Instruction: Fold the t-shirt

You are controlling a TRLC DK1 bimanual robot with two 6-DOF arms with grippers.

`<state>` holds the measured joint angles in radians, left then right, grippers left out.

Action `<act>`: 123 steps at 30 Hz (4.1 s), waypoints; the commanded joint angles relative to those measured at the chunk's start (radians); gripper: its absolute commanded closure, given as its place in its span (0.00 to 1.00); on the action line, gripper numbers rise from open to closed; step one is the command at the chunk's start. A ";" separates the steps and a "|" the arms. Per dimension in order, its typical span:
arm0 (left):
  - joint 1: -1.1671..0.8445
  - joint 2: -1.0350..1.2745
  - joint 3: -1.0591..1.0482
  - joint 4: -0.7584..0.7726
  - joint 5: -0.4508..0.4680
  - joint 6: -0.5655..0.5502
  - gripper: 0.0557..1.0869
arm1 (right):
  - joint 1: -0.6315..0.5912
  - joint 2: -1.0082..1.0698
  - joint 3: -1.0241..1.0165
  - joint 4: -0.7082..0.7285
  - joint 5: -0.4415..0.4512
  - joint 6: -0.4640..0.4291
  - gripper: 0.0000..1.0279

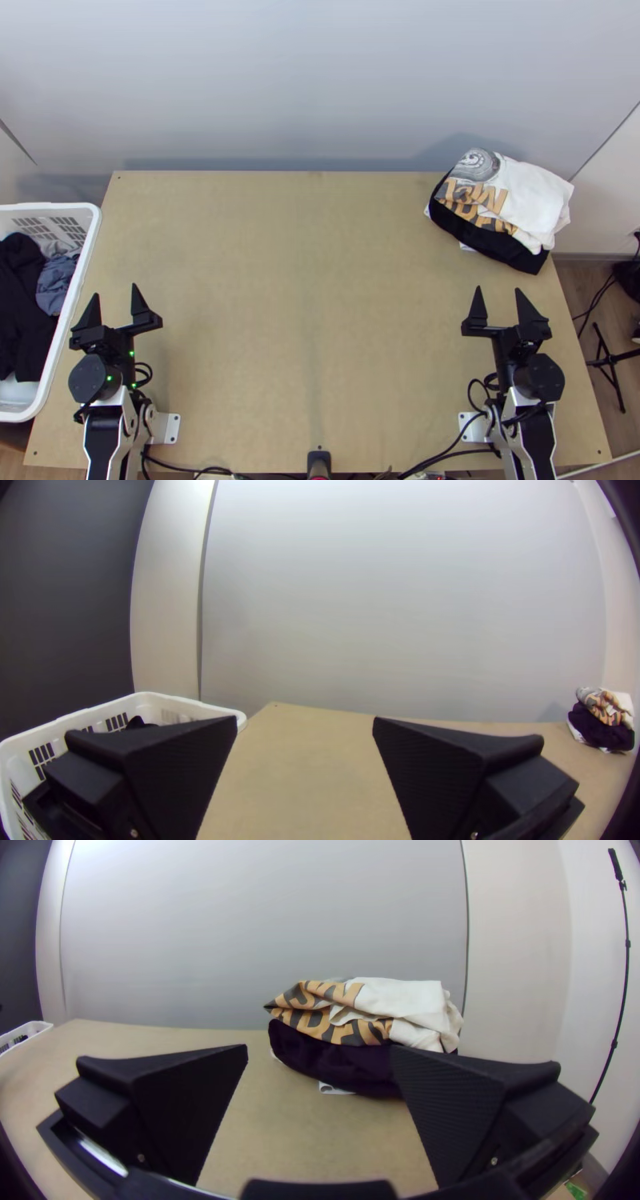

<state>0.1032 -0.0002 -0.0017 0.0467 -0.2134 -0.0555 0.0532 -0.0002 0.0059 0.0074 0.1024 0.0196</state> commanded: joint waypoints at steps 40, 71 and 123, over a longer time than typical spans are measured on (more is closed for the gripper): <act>0.001 0.000 -0.001 -0.001 0.000 0.000 0.04 | 0.000 0.000 0.002 0.000 0.000 0.000 0.04; -0.042 -0.003 0.017 -0.010 0.082 -0.095 0.04 | 0.000 0.000 0.000 0.000 0.000 0.000 0.04; 0.945 2.508 2.300 -0.889 0.447 0.329 0.05 | 0.000 0.000 0.000 0.000 0.000 0.000 0.04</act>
<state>1.0161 2.1136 1.8851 -0.8227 0.1898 0.2787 0.0532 -0.0002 0.0059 0.0074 0.1028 0.0196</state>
